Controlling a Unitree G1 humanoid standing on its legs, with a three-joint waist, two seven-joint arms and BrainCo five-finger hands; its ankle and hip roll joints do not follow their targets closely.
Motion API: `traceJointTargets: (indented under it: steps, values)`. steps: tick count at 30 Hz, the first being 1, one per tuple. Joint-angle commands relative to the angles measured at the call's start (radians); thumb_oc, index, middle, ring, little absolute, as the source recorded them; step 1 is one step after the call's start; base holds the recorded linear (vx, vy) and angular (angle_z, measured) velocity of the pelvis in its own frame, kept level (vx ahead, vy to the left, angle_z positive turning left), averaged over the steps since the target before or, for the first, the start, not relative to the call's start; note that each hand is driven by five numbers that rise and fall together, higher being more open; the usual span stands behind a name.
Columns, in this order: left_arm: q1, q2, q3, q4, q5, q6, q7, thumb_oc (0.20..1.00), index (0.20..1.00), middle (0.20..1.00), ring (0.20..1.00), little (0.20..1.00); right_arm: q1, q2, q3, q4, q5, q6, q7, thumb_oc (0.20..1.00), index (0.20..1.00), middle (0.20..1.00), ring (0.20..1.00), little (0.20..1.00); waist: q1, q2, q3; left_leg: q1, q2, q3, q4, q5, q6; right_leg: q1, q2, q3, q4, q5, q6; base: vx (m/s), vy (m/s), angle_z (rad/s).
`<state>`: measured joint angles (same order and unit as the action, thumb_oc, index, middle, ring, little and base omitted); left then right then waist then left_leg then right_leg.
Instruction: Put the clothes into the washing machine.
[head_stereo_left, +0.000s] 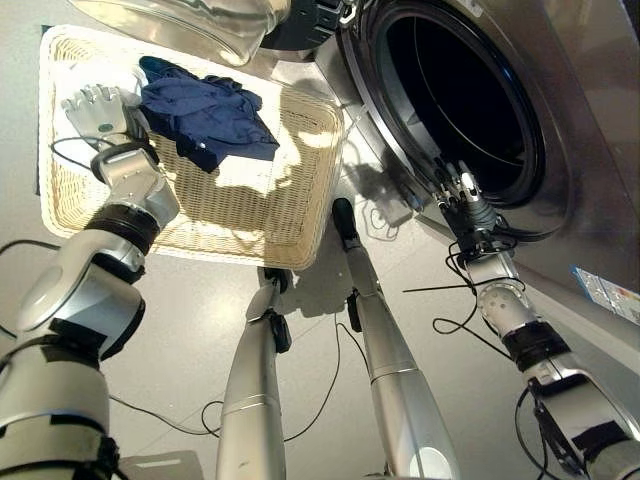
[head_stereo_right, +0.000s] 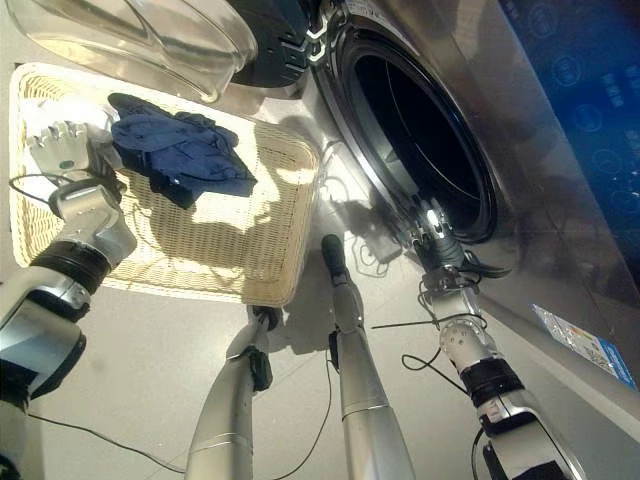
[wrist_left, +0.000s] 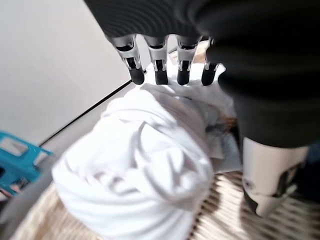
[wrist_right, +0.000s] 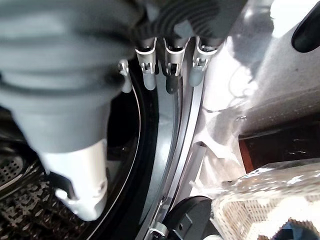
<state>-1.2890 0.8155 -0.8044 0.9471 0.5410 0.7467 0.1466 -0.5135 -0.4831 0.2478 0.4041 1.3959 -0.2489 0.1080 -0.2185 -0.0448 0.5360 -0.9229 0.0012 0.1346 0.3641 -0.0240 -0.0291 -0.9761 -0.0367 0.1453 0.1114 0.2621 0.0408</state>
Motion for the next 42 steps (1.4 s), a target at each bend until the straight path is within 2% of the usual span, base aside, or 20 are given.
traceJointTargets:
  steps: [1,2,3,4,5,6,7,8,9,10,11,14,19,23,26,30,32,34,41,42]
  values:
    - [0.012,0.115,-0.005,0.067,0.129,0.08,-0.17,0.959,0.959,0.959,0.959,0.959,0.091,-0.009,-0.029,-0.06,0.012,0.015,0.058,1.0,1.0,1.0,1.0,1.0,0.004,-0.036,-0.016,0.034,-0.028,-0.007,0.002,0.006,0.01,0.052,0.018,-0.095,0.009,-0.028,0.033,0.06,0.13,-0.04]
    - [0.008,0.127,-0.015,0.099,0.083,0.078,-0.201,0.398,0.398,0.398,0.398,0.398,0.106,-0.009,-0.03,-0.079,0.006,0.027,0.076,1.0,1.0,1.0,1.0,1.0,-0.002,-0.042,-0.016,0.028,-0.028,-0.007,0.011,-0.002,0.012,0.047,0.02,-0.093,0.01,-0.026,0.033,0.05,0.105,-0.06]
    - [0.01,0.133,-0.016,0.114,0.035,0.07,-0.194,0.2,0.2,0.2,0.2,0.2,0.11,-0.011,-0.032,-0.089,0.013,0.033,0.085,1.0,1.0,1.0,1.0,1.0,-0.004,-0.044,-0.016,0.027,-0.029,-0.007,0.011,-0.003,0.014,0.044,0.021,-0.092,0.01,-0.025,0.032,-0.05,0.046,-0.09]
    - [0.0,0.136,-0.012,0.119,0.019,0.068,-0.185,0.2,0.2,0.2,0.2,0.2,0.101,-0.013,-0.037,-0.094,0.014,0.034,0.089,1.0,1.0,1.0,1.0,1.0,-0.012,-0.05,-0.016,-0.002,-0.037,0.007,0.007,0.026,0.02,0.014,0.012,-0.089,0.008,-0.001,0.027,0.0,0.054,-0.12]
    - [0.022,0.135,-0.003,0.142,-0.085,0.044,-0.118,0.2,0.2,0.2,0.2,0.2,0.12,-0.007,-0.027,-0.103,0.014,0.033,0.103,1.0,1.0,1.0,1.0,1.0,-0.005,-0.047,-0.016,0.021,-0.033,-0.01,0.012,-0.003,0.014,0.04,0.024,-0.091,0.012,-0.027,0.031,-0.05,0.025,-0.11]
    - [0.015,0.139,0.006,0.148,-0.137,0.034,-0.078,0.2,0.2,0.2,0.2,0.2,0.111,-0.009,-0.029,-0.107,0.01,0.031,0.105,1.0,1.0,1.0,1.0,1.0,-0.013,-0.052,-0.016,-0.007,-0.04,0.004,0.008,0.027,0.02,0.01,0.015,-0.088,0.01,-0.003,0.026,0.05,0.078,-0.14]
    - [0.041,0.137,0.023,0.157,-0.243,-0.005,0.018,0.2,0.2,0.2,0.2,0.2,0.127,0.001,-0.017,-0.114,-0.004,0.031,0.112,1.0,1.0,1.0,1.0,1.0,-0.003,-0.048,-0.016,0.022,-0.036,-0.013,0.009,-0.001,0.015,0.039,0.027,-0.09,0.015,-0.03,0.029,-0.05,0.014,-0.11]
    - [0.04,0.139,0.05,0.155,-0.304,-0.033,0.077,0.2,0.2,0.2,0.2,0.2,0.121,0.005,-0.019,-0.129,-0.02,0.029,0.11,1.0,1.0,1.0,1.0,1.0,-0.009,-0.053,-0.016,-0.006,-0.044,0.0,0.003,0.03,0.022,0.01,0.02,-0.088,0.013,-0.006,0.023,0.05,0.055,-0.12]
    - [0.067,0.133,0.077,0.154,-0.372,-0.074,0.143,0.2,0.2,0.2,0.2,0.2,0.139,0.014,-0.009,-0.142,-0.033,0.032,0.109,1.0,1.0,1.0,1.0,1.0,0.002,-0.049,-0.016,0.027,-0.037,-0.018,0.004,0.0,0.018,0.044,0.032,-0.09,0.017,-0.036,0.026,-0.06,0.003,-0.09]
    - [0.07,0.133,0.137,0.146,-0.475,-0.165,0.24,0.2,0.2,0.2,0.2,0.2,0.132,0.021,-0.005,-0.167,-0.06,0.038,0.114,1.0,1.0,1.0,1.0,1.0,-0.004,-0.056,-0.016,0.0,-0.044,-0.006,-0.009,0.035,0.023,0.014,0.025,-0.088,0.018,-0.016,0.018,0.04,0.037,-0.07]
    - [0.089,0.126,0.16,0.137,-0.505,-0.19,0.267,0.2,0.2,0.2,0.2,0.2,0.149,0.032,0.004,-0.179,-0.075,0.037,0.109,1.0,1.0,1.0,1.0,1.0,0.005,-0.053,-0.016,0.03,-0.038,-0.023,-0.007,0.008,0.018,0.045,0.035,-0.09,0.023,-0.045,0.021,0.0,0.0,0.0]
    - [0.127,0.105,0.294,0.078,-0.699,-0.355,0.382,0.2,0.2,0.2,0.2,0.2,0.164,0.062,0.035,-0.25,-0.172,0.045,0.101,1.0,1.0,1.0,1.0,1.0,0.008,-0.063,-0.016,0.019,-0.046,-0.026,-0.032,0.051,0.025,0.033,0.037,-0.09,0.03,-0.036,0.011,-0.04,-0.054,0.12]
    - [0.23,0.077,0.41,-0.045,-0.735,-0.569,0.484,0.2,0.2,0.2,0.2,0.2,0.167,0.075,0.076,-0.352,-0.227,0.068,0.073,1.0,1.0,1.0,1.0,1.0,0.04,-0.061,-0.016,0.052,-0.046,-0.057,-0.08,0.079,0.025,0.068,0.051,-0.101,0.041,-0.059,0.0,-0.02,-0.099,0.24]
    - [0.365,0.034,0.476,-0.23,-0.748,-0.684,0.599,0.2,0.2,0.2,0.2,0.2,0.173,0.082,0.092,-0.439,-0.269,0.091,0.033,1.0,1.0,1.0,1.0,1.0,0.08,-0.044,-0.016,0.08,-0.045,-0.086,-0.131,0.114,0.024,0.096,0.057,-0.116,0.048,-0.074,-0.008,-0.03,-0.099,0.25]
    - [0.51,-0.042,0.557,-0.388,-0.671,-0.773,0.664,0.2,0.2,0.2,0.2,0.2,0.177,0.105,0.108,-0.495,-0.338,0.094,-0.001,1.0,1.0,1.0,1.0,1.0,0.115,-0.026,-0.016,0.115,-0.04,-0.11,-0.19,0.149,0.022,0.129,0.062,-0.132,0.052,-0.089,-0.015,-0.03,-0.115,0.23]
    - [0.65,-0.123,0.605,-0.586,-0.629,-0.884,0.602,0.2,0.2,0.2,0.2,0.2,0.148,0.131,0.134,-0.508,-0.441,0.108,-0.046,1.0,1.0,1.0,1.0,1.0,0.157,-0.009,-0.016,0.161,-0.04,-0.131,-0.256,0.185,0.016,0.171,0.062,-0.16,0.045,-0.099,-0.018,-0.05,-0.118,0.25]
    - [0.738,-0.182,0.612,-0.724,-0.648,-0.951,0.453,0.2,0.2,0.2,0.2,0.2,0.123,0.142,0.141,-0.497,-0.503,0.145,-0.063,1.0,1.0,1.0,1.0,1.0,0.183,0.003,-0.016,0.186,-0.042,-0.144,-0.289,0.201,0.014,0.198,0.059,-0.179,0.038,-0.104,-0.019,-0.07,-0.117,0.25]
    - [0.804,-0.23,0.596,-0.846,-0.689,-0.976,0.31,0.2,0.2,0.2,0.2,0.2,0.108,0.141,0.149,-0.487,-0.572,0.169,-0.068,1.0,1.0,1.0,1.0,1.0,0.201,0.012,-0.016,0.204,-0.046,-0.152,-0.309,0.21,0.016,0.222,0.054,-0.194,0.032,-0.106,-0.019,-0.07,-0.093,0.2]
    - [0.871,-0.327,0.41,-1.061,-0.903,-0.974,-0.154,0.2,0.2,0.2,0.2,0.2,0.044,0.135,0.212,-0.414,-0.766,0.267,-0.032,1.0,1.0,1.0,1.0,1.0,0.234,0.024,-0.016,0.252,-0.066,-0.179,-0.322,0.218,0.028,0.287,0.039,-0.23,0.017,-0.099,-0.014,-0.06,-0.075,0.12]
    - [0.871,-0.327,0.41,-1.06,-0.903,-0.974,-0.154,0.2,0.2,0.2,0.2,0.2,0.044,0.135,0.211,-0.414,-0.766,0.267,-0.032,1.0,1.0,1.0,1.0,1.0,0.234,0.024,-0.016,0.252,-0.066,-0.179,-0.323,0.218,0.028,0.287,0.039,-0.23,0.017,-0.099,-0.014,-0.05,-0.026,0.13]
